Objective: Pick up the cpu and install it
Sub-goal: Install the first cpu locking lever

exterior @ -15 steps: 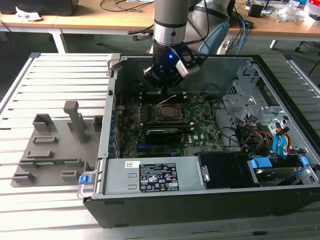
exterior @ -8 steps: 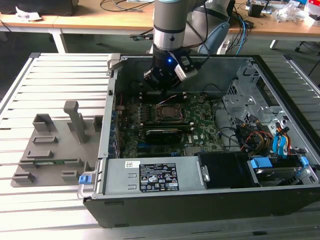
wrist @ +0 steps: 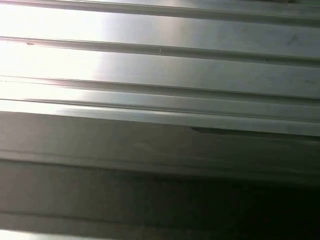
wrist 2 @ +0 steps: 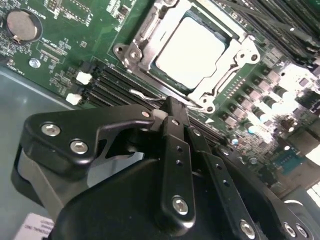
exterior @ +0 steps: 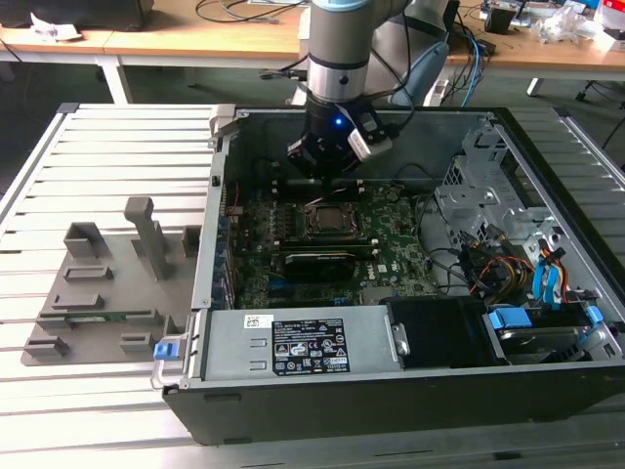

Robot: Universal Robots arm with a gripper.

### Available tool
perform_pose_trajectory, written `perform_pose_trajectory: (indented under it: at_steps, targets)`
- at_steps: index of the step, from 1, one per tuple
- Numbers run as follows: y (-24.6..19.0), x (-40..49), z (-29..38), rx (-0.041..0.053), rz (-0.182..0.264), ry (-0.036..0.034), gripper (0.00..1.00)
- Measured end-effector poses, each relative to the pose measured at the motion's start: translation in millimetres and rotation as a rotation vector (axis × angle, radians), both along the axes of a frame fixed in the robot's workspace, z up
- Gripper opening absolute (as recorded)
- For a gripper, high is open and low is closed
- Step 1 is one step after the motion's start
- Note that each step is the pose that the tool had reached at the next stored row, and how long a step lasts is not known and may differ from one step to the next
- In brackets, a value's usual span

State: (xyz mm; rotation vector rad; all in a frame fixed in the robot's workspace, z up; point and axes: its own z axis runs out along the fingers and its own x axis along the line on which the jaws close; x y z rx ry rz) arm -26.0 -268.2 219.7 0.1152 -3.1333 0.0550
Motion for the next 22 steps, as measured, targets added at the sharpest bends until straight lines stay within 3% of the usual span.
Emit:
perform_pose_trajectory:
  at_steps: [5,8,18,19,20,22]
  targets:
    - [0.0,7.2,-5.0,-0.002,0.0,0.0007,0.11]
    - [0.0,12.4,-12.1,-0.0055,0.001,0.0012,0.11]
    - [-0.1,26.0,-19.0,-0.0061,0.001,0.0016,0.11]
    - [0.1,26.1,-19.3,0.0062,0.001,0.0013,0.11]
    - [0.3,26.0,-19.2,0.0128,0.001,0.0015,0.11]
    - [0.9,26.3,-14.0,0.0156,0.001,-0.0005,0.11]
